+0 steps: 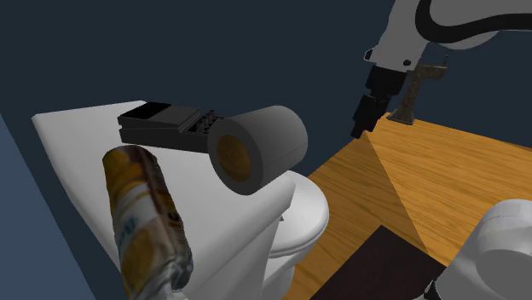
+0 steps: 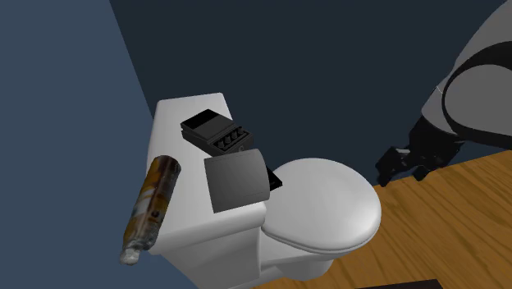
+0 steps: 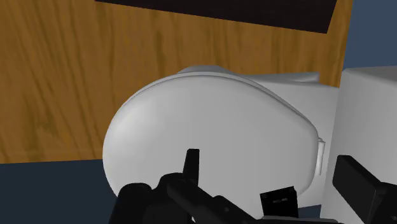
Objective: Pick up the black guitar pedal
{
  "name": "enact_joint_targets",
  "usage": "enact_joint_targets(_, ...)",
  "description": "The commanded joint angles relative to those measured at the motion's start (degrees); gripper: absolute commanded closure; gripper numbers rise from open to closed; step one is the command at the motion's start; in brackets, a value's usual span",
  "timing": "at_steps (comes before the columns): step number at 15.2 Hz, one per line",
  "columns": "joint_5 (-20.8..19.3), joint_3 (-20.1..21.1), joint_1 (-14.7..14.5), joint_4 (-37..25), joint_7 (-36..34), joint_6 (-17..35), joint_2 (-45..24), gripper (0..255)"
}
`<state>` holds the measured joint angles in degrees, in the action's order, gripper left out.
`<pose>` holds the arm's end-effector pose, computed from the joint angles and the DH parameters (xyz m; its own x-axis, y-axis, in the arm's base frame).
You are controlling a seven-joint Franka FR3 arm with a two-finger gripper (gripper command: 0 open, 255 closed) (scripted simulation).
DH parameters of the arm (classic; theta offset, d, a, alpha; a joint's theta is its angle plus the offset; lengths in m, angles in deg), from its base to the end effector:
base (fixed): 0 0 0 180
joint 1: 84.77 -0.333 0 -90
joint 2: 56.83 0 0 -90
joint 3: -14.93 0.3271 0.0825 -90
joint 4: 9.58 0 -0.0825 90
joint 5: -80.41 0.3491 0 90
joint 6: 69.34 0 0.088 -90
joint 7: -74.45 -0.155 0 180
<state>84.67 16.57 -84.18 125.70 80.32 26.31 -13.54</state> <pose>0.2851 0.0181 0.5490 0.9919 0.1065 0.0687 0.1100 -0.9928 -0.0479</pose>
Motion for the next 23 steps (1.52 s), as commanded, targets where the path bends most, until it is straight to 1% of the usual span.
enact_joint_targets(1,0.0,0.0,0.0,0.0,0.0,0.0,0.0,0)
enact_joint_targets(7,10.8,-2.6,-5.0,-6.2,3.7,1.8,-11.6,0)
enact_joint_targets(12,20.6,-4.5,-9.0,-12.7,7.7,1.3,-21.0,0)
enact_joint_targets(18,32.8,-6.0,-12.7,-22.1,12.5,-2.1,-32.1,0)
enact_joint_targets(23,43.1,-6.2,-14.5,-31.4,15.5,-6.8,-41.3,0)
